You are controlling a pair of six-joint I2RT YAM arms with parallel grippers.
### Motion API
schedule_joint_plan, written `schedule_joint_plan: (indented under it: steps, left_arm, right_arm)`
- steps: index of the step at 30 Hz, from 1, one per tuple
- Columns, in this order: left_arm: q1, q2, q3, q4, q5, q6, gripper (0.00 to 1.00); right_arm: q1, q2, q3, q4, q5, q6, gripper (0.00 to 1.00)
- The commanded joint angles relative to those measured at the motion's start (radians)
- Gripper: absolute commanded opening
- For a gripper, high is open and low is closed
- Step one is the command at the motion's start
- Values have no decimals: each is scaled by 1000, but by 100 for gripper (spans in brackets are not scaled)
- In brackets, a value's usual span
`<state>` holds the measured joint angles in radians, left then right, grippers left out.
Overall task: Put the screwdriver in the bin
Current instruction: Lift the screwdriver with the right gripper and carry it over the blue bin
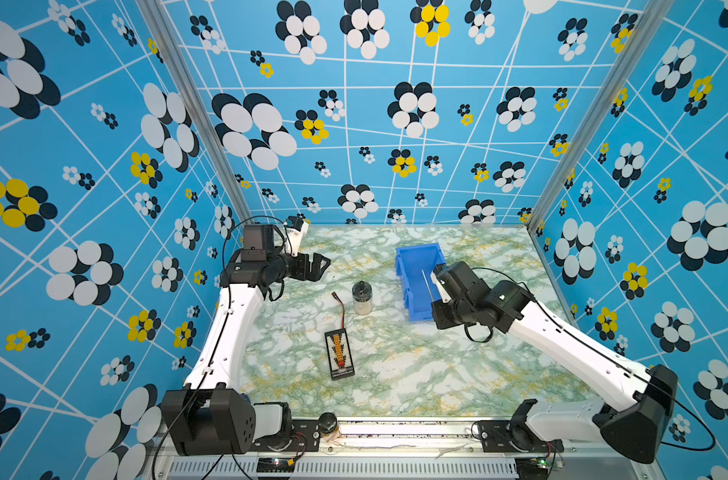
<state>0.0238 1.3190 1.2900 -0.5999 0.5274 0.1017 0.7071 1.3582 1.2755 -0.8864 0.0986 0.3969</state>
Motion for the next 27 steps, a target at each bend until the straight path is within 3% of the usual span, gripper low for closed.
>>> schedule_joint_plan:
  steps: [1,15,27]
  left_arm:
    - [-10,-19,27,-22,16,24,99]
    - [-10,-64,-34,-20,35,5,99]
    - [-13,-76,-66,-32,32,24,99]
  right_arm:
    - [-71,94,70,51,-16,-70,7]
    - [-170,525,307,133,-2,-156,6]
    - [-176,656,354,150,-6,-182,8]
